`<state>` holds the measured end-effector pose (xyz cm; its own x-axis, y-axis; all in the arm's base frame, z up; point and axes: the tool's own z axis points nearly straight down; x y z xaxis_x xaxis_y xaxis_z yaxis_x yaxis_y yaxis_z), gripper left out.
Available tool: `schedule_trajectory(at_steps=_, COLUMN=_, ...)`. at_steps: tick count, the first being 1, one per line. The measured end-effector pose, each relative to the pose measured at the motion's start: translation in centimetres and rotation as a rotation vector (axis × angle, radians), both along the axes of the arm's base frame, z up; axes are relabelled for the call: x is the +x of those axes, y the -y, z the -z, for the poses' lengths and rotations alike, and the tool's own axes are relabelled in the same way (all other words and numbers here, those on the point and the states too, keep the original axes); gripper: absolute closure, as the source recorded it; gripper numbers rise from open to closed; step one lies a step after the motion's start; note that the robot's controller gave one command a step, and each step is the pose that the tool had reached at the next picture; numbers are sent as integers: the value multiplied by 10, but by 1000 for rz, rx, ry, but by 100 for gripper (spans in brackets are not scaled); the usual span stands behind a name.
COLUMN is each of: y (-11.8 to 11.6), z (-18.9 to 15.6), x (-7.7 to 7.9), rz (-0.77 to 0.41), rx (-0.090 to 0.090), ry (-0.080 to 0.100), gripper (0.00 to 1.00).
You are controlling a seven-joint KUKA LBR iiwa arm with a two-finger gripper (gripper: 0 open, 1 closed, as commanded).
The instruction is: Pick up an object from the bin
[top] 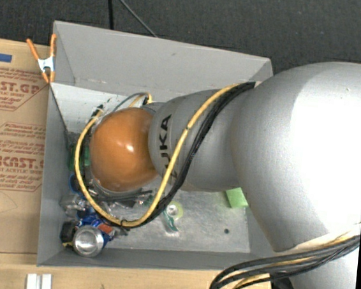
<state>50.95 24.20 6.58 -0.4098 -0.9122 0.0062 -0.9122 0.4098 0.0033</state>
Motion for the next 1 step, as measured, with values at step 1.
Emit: schedule_trajectory(at_steps=1, y=1, z=-3, x=1, rz=1, rx=-1, ry=3, gripper=100)
